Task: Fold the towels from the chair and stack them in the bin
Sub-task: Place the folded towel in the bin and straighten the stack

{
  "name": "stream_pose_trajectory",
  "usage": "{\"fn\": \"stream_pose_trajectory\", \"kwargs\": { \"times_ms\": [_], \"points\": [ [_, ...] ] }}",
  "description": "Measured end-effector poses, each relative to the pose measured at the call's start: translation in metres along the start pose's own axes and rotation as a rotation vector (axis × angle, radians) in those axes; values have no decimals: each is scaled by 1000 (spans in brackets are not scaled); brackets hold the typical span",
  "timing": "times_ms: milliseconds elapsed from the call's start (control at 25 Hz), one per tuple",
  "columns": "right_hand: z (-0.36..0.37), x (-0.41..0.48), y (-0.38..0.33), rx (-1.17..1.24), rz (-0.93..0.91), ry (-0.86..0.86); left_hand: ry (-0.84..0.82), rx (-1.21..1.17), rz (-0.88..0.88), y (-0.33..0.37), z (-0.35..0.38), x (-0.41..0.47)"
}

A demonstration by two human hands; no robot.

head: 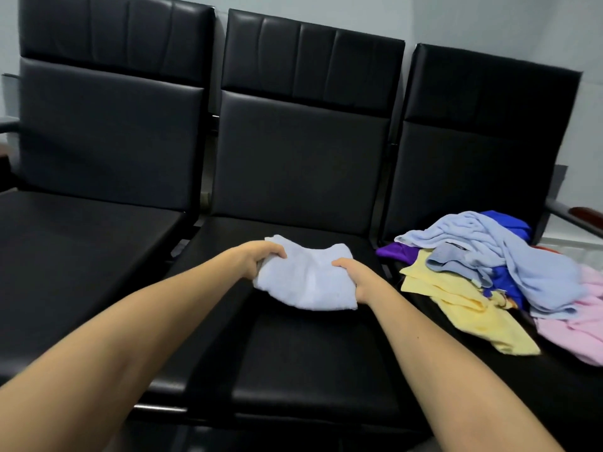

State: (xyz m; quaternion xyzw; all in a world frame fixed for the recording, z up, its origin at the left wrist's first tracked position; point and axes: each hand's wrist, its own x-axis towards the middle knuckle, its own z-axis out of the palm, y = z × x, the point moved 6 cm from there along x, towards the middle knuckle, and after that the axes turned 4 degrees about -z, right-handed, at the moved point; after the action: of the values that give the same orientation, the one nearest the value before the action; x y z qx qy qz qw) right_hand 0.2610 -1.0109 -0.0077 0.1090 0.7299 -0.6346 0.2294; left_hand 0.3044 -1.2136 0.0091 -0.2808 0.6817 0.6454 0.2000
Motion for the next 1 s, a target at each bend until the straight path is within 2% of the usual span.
{"fn": "stream_pose_trajectory", "kwargs": {
  "times_ms": [280,440,600,680,840,1000],
  "points": [
    [-46,-37,-18,95,-108,47,-165,-177,68,10,32,-20],
    [-86,-67,-10,100,-136,96,-280,-2,275,21,77,-48],
    [-147,-103,17,186,-214,178,-408,-6,383,28,141,-86],
    [-185,-130,36,207,-222,257,-461,22,375,20,191,-104],
    [-249,-179,78,169,-175,412,-511,6,211,-6,280,-122],
    [-310,-236,137,224,-90,522,-516,83,181,-46,357,-155]
  ]
}}
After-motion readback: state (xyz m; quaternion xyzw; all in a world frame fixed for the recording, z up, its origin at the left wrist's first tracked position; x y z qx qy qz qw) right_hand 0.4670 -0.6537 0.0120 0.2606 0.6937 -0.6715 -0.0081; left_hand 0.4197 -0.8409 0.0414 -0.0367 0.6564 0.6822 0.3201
